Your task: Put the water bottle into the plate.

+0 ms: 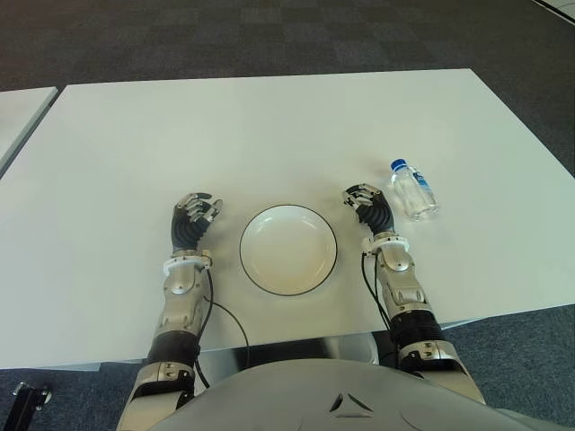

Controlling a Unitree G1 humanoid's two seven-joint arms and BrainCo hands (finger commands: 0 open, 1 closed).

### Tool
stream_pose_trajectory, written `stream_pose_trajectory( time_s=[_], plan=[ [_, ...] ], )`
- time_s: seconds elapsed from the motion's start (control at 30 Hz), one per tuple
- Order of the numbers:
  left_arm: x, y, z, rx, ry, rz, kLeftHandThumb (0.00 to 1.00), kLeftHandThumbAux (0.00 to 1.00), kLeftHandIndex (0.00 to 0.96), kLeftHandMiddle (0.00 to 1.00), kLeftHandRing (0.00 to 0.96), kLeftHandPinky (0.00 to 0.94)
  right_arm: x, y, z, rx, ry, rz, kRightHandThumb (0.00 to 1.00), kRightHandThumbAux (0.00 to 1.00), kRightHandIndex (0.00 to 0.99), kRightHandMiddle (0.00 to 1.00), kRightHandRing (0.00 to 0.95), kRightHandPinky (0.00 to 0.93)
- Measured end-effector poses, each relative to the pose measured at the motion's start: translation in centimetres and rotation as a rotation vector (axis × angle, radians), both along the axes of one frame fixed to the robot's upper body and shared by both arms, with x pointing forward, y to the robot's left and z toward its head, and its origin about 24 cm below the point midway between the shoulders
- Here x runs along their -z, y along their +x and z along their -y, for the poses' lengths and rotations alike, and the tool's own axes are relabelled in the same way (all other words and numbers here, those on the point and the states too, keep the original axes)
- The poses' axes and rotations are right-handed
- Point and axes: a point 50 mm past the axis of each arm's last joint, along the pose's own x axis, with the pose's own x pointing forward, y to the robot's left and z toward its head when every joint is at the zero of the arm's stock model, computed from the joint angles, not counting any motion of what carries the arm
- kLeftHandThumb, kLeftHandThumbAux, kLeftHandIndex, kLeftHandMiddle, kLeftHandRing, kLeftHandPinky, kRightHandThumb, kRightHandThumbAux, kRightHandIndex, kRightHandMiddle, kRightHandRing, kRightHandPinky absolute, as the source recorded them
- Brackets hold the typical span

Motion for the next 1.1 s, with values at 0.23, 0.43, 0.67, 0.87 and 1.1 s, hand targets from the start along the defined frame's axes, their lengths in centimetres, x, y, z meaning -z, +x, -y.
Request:
stream_pose_trajectory(
  time_s=[0.23,0.43,0.67,0.87,1.1],
  plan=[
    [0.0,0.0,0.0,0.000,0.001,-0.001,0.708,0.713,0.434,0.608,0.587,0.567,-0.1,0.0,0.0,0.006,0.001,0.018,0.849,0.679,0.436,0.608,0.857,0.866],
    [0.0,-0.1,0.0,0.000,0.001,-0.002,0.707,0.713,0.433,0.608,0.591,0.579,-0.2,-0.1,-0.1,0.014,-0.013,0.041,0.850,0.679,0.439,0.616,0.855,0.864],
    [0.0,-0.2,0.0,0.002,0.004,-0.005,0.707,0.713,0.433,0.614,0.600,0.584,-1.1,-0.5,-0.5,0.041,-0.119,0.136,0.847,0.678,0.441,0.571,0.844,0.857],
    [0.0,-0.3,0.0,0.005,0.006,-0.007,0.707,0.714,0.433,0.623,0.608,0.592,-2.1,-0.9,-0.7,0.067,-0.294,0.267,0.839,0.678,0.440,0.497,0.833,0.846],
    [0.0,-0.3,0.0,0.004,0.005,-0.014,0.707,0.714,0.433,0.626,0.608,0.586,-4.5,-0.7,-0.5,0.080,-0.443,0.425,0.835,0.682,0.425,0.478,0.560,0.531]
  ],
)
